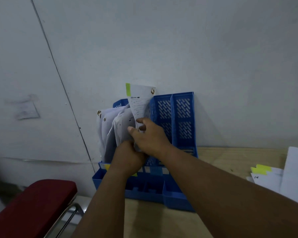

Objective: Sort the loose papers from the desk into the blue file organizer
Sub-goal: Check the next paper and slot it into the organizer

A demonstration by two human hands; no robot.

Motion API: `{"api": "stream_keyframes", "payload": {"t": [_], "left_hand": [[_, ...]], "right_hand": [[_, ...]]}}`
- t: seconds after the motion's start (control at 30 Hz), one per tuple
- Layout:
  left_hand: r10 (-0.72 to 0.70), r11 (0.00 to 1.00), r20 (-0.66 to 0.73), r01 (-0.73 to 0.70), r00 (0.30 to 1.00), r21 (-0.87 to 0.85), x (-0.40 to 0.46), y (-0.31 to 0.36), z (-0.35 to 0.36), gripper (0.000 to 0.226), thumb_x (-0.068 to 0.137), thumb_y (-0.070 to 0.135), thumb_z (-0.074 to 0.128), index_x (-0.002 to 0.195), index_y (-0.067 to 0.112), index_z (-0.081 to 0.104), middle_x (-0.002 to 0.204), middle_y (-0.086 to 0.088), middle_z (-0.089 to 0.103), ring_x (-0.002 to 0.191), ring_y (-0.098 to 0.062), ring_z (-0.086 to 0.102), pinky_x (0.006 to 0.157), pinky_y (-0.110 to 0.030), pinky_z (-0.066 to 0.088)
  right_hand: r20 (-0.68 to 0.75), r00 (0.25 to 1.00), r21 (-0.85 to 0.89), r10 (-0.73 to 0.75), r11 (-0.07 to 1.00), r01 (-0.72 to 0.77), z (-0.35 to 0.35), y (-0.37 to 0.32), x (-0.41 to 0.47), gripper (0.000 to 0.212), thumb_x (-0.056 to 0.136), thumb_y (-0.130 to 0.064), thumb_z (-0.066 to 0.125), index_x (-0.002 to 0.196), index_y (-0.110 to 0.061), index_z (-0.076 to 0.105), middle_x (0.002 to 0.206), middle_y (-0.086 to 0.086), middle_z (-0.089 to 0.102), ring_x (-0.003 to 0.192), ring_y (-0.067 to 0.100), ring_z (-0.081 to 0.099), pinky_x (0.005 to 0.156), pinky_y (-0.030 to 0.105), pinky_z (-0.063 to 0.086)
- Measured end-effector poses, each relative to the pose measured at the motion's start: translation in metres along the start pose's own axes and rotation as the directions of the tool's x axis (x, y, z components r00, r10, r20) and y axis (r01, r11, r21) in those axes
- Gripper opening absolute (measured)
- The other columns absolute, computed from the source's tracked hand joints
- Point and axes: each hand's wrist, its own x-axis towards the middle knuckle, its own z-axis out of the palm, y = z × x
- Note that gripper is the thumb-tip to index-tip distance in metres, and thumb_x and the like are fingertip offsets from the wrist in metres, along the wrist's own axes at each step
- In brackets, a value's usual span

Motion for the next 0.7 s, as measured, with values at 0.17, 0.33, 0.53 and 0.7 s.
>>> {"api": "stream_keyframes", "payload": {"t": [0.17, 0.33, 0.53, 0.7], "left_hand": [[0.077, 0.990, -0.311, -0.109, 0.947, -0.088, -0.019, 0.007, -0.001, 0.012, 0.089, 0.012, 0.066, 0.084, 0.023, 0.068, 0.068, 0.011, 0.067, 0.066, 0.000, 0.063, 0.054, -0.009, 0.045], [0.072, 0.997, -0.445, -0.059, 0.893, 0.042, -0.029, -0.006, 0.004, 0.017, 0.100, 0.020, 0.061, 0.091, 0.019, 0.075, 0.076, 0.011, 0.068, 0.061, 0.004, 0.056, 0.056, -0.003, 0.036], [-0.014, 0.992, -0.464, 0.068, 0.886, 0.102, -0.032, -0.015, 0.007, 0.018, 0.097, 0.018, 0.061, 0.088, 0.019, 0.076, 0.069, 0.010, 0.063, 0.061, 0.001, 0.055, 0.054, -0.011, 0.033], [0.043, 0.996, -0.528, 0.002, 0.848, 0.085, -0.030, -0.007, 0.005, 0.016, 0.099, 0.029, 0.062, 0.087, 0.025, 0.072, 0.070, 0.012, 0.061, 0.061, 0.005, 0.051, 0.054, -0.014, 0.035]], "right_hand": [[-0.044, 0.999, -0.059, 0.004, 0.998, -0.006, 0.006, 0.005, 0.000, 0.042, 0.094, -0.044, 0.065, 0.131, -0.024, 0.061, 0.127, 0.001, 0.065, 0.102, 0.010, 0.059, 0.072, 0.011, 0.041], [-0.123, 0.992, -0.098, -0.036, 0.995, 0.024, 0.010, 0.004, -0.003, 0.035, 0.089, -0.048, 0.069, 0.115, -0.024, 0.067, 0.103, -0.006, 0.069, 0.085, 0.005, 0.062, 0.063, 0.012, 0.044], [-0.157, 0.987, -0.198, -0.017, 0.980, -0.014, 0.016, 0.010, -0.002, 0.032, 0.095, -0.033, 0.060, 0.072, -0.013, 0.054, 0.078, 0.005, 0.062, 0.069, 0.016, 0.060, 0.053, 0.024, 0.043], [-0.071, 0.996, -0.147, -0.062, 0.988, 0.051, 0.018, 0.000, -0.005, 0.029, 0.097, -0.041, 0.056, 0.116, -0.019, 0.055, 0.115, 0.005, 0.062, 0.101, 0.022, 0.062, 0.086, 0.037, 0.055]]}}
